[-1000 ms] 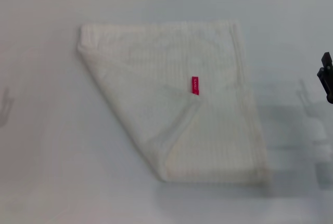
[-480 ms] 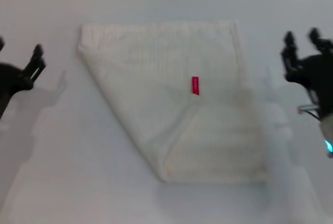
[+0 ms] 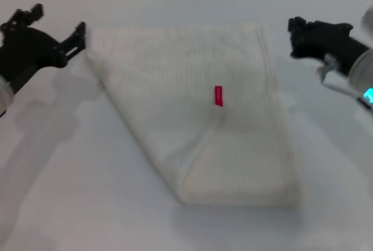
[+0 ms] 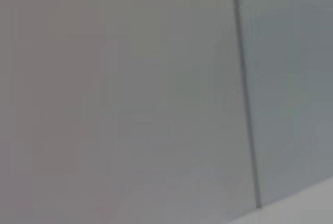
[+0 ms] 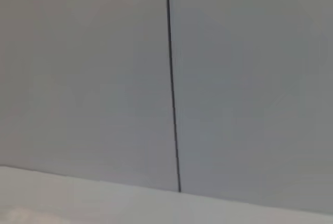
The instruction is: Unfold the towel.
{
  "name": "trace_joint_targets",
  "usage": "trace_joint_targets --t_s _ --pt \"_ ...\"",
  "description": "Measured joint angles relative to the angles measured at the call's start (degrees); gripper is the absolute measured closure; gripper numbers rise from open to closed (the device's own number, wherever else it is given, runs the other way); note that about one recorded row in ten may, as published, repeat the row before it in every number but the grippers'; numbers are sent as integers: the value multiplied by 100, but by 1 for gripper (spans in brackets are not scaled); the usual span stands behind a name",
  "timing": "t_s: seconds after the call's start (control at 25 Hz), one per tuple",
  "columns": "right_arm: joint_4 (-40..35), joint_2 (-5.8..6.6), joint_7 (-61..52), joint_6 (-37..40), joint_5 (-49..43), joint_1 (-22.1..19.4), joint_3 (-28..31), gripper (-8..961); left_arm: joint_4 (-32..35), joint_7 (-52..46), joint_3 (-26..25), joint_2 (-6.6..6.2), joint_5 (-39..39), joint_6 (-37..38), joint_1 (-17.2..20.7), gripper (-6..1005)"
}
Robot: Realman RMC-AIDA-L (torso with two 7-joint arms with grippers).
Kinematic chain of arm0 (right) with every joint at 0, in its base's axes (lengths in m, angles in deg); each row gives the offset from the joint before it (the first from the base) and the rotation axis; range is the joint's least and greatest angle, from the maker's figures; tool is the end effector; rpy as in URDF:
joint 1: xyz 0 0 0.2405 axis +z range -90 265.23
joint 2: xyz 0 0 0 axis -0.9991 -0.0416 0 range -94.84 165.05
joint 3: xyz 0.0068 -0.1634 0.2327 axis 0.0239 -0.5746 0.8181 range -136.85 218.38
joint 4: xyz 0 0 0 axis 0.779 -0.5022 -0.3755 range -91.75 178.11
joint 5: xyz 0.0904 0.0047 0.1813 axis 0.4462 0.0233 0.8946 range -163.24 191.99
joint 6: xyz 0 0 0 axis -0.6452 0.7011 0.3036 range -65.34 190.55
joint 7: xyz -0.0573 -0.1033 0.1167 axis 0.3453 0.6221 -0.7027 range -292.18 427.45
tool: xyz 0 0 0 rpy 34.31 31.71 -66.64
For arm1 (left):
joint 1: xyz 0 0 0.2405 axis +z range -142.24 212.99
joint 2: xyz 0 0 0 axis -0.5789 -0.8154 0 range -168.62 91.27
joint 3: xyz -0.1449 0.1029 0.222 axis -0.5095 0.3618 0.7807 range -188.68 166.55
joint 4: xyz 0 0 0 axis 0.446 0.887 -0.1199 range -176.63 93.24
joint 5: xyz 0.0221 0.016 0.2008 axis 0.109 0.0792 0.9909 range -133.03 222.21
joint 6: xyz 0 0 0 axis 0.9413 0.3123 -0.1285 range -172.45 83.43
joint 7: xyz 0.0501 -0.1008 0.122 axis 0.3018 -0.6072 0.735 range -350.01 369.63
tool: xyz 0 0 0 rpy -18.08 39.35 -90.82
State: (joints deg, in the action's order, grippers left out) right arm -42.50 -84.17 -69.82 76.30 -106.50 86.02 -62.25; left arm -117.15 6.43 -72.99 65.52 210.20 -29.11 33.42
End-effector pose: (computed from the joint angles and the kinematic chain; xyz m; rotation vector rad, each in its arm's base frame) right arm 0.2433 0.3379 -0.0215 -1.9234 0.7962 0.4974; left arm -0.2733 0.3339 0.0029 -1.9646 -0.4229 -0.4694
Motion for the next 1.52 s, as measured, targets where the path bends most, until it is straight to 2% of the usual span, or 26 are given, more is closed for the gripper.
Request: trace_joint_targets --t_s 0.08,0.12,0.16,0.2,0.28,0.32,0.36,0.4,0.44,0.48,0.52,0.64,0.68,0.72,0.76,0.84,0.88,0.92,1.04,1.08,1.2,1.52 --pt "-44 16 -275 882 53 244 666 844 -404 6 75 -101 0 -623 -66 170" --pt "145 20 -537 1719 -11 627 1361 867 -584 41 108 -123 -1 -950 -106 170" --pt "145 20 -537 1719 -11 627 1361 889 -799 106 140 -139 -2 -1321 -160 170" --pt "299 21 -666 2121 -68 854 1684 911 -914 158 157 -140 -4 -1545 -194 170" --pt "680 32 -890 2863 -292 1352 2289 956 -1176 361 174 -101 -10 -2129 -272 171" --pt "1125 49 -1120 3467 -711 1925 2811 956 -1452 690 171 27 -32 -2854 -368 171" --pt "1125 49 -1120 3467 -711 1925 2811 956 -1452 690 171 27 -32 -2854 -368 171" --pt "1310 50 -1181 3644 -902 2155 2988 956 -1572 844 167 106 -59 -3177 -423 172" --pt "1656 49 -1216 3859 -1237 2561 3223 956 -1681 1081 144 225 -120 -3644 -513 172" --pt "1656 49 -1216 3859 -1237 2561 3223 955 -1744 1343 98 348 -227 -4064 -601 172" --pt "1892 45 -1221 3956 -1414 2825 3308 955 -1770 1533 67 439 -317 -4317 -654 173" --pt "2032 47 -1221 3989 -1510 3004 3326 955 -1770 2354 -174 834 -588 -4888 -758 173" --pt "2085 50 -1229 3999 -1549 3079 3336 955 -1743 2687 -323 1052 -640 -5069 -768 174" --pt "2187 62 -1298 4035 -1636 3226 3362 955 -1717 2951 -449 1218 -660 -5214 -774 174" --pt "2187 62 -1298 4035 -1636 3226 3362 955 -1692 3149 -548 1329 -686 -5353 -794 174" --pt "2311 97 -1438 4138 -1770 3398 3418 956 -1692 3149 -548 1329 -686 -5353 -794 175" --pt "2390 118 -1482 4202 -1822 3482 3455 956 -1646 3352 -621 1388 -859 -5546 -899 175" --pt "2586 163 -1516 4324 -1894 3657 3543 956 -1586 3496 -627 1365 -1183 -5710 -1072 176" --pt "2807 195 -1521 4406 -1932 3853 3596 956 -1586 3496 -627 1365 -1183 -5710 -1072 177" --pt "2961 222 -1524 4422 -1933 3956 3607 956 -1425 4030 -503 1391 -1590 -5864 -1261 177" --pt "3442 284 -1525 4415 -1938 4294 3648 956 -1307 4110 -287 1401 -1593 -5825 -1357 178" --pt "4223 296 -1469 4195 -1968 4846 3641 955 -931 4106 167 1429 -1759 -5463 -1658 180"
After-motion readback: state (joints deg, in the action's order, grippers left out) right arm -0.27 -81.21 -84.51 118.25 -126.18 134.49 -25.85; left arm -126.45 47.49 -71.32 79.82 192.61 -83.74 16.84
